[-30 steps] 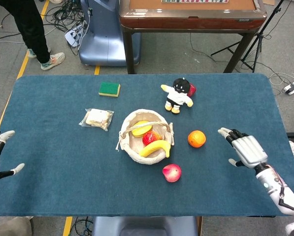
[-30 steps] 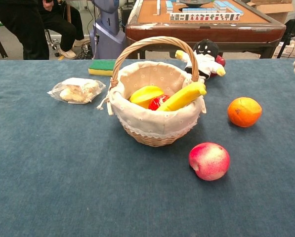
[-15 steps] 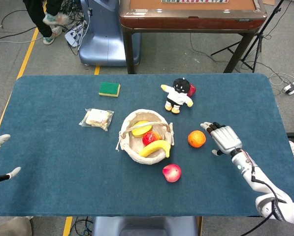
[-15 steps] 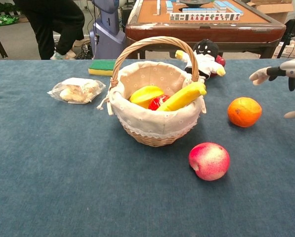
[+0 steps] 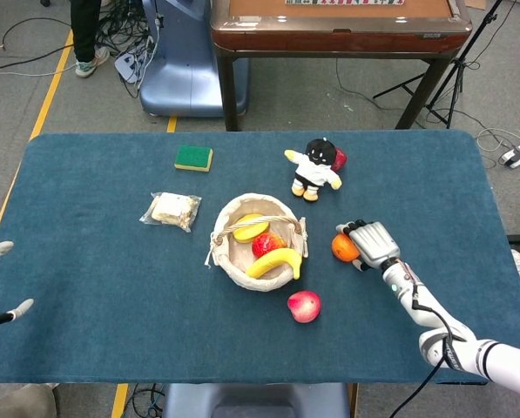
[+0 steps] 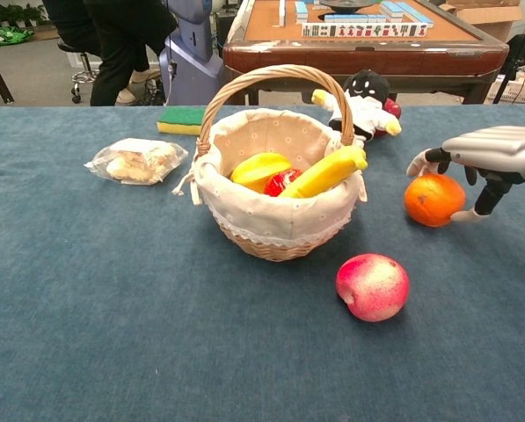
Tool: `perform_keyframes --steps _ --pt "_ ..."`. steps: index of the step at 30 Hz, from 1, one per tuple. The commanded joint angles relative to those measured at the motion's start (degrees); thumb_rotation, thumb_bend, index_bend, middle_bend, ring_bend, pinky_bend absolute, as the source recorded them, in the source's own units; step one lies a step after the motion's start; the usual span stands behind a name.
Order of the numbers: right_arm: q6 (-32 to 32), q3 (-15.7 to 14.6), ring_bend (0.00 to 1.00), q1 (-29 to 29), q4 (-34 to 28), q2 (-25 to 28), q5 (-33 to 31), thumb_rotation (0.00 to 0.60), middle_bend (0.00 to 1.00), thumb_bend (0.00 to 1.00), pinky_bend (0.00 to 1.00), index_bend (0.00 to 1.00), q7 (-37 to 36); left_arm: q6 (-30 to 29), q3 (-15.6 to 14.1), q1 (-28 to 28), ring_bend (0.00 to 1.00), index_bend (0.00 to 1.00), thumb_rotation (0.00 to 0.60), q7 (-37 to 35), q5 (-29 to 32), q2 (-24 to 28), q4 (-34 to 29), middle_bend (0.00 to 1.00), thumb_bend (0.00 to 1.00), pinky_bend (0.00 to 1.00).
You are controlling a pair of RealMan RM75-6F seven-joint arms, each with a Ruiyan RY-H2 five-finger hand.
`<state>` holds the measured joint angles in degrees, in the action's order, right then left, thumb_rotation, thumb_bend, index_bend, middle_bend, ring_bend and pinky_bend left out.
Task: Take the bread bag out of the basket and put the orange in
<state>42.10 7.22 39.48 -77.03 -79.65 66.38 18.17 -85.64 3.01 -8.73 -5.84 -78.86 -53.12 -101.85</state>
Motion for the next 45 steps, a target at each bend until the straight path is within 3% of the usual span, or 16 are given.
perform_keyframes --steps 1,6,12,18,26,34,38,42,45 --pt "1.4 -0.9 0.34 -0.2 0.4 -0.5 2.7 0.6 0.36 0.31 0.57 0.37 -2.0 0.1 0.2 0.1 0.08 0.19 0.6 0.0 0.0 0.0 0.0 0.18 0.13 0.16" --pt "7.3 -2.0 0.42 -2.4 -4.1 2.7 9.9 0.6 0.43 0.31 0.65 0.46 -7.9 0.4 0.5 0.4 0.08 0.2 0.6 0.0 0.0 -0.1 0.0 0.18 0.14 0.16" --pt "17.4 -2.6 0.43 -5.2 -11.8 9.3 19.8 0.6 0.43 0.31 0.65 0.46 -14.9 0.7 0.8 0.7 0.08 0.2 0.6 0.2 -0.1 0.2 -0.4 0.18 0.13 0.16" --pt "24.1 -2.0 0.43 -6.3 -17.0 12.7 25.3 0.6 0.43 0.31 0.65 0.46 -15.4 0.7 1.0 1.1 0.08 0.2 0.6 0.1 -0.7 0.7 -1.2 0.18 0.14 0.16" --pt "24.9 -0.4 0.43 -4.6 -19.3 11.2 27.2 0.6 0.43 0.31 0.65 0.46 -15.2 0.1 1.2 1.8 0.08 0.2 0.6 -0.2 -1.6 1.3 -1.8 0.18 0.14 0.16" --pt "21.2 1.8 0.39 -1.0 -20.1 7.5 25.3 0.6 0.37 0.31 0.63 0.46 -9.5 -0.3 1.4 2.5 0.08 0.2 0.6 -1.0 -2.0 1.8 -1.9 0.18 0.14 0.16" --pt "18.7 2.9 0.27 0.8 -20.2 5.7 22.8 0.6 0.27 0.31 0.53 0.33 -6.5 -0.3 1.5 2.7 0.08 0.2 0.6 -1.5 -2.0 1.9 -1.8 0.18 0.14 0.16" --pt "17.3 3.6 0.12 2.1 -20.4 4.3 20.9 0.6 0.13 0.31 0.39 0.09 -4.2 -0.3 1.7 2.9 0.08 0.2 0.6 -1.9 -2.0 2.0 -1.6 0.18 0.14 0.16" --pt "18.0 3.5 0.08 2.1 -20.6 4.2 21.6 0.6 0.08 0.31 0.34 0.02 -4.0 -0.1 1.8 2.9 0.08 0.2 0.6 -2.1 -1.9 2.1 -1.4 0.18 0.13 0.16"
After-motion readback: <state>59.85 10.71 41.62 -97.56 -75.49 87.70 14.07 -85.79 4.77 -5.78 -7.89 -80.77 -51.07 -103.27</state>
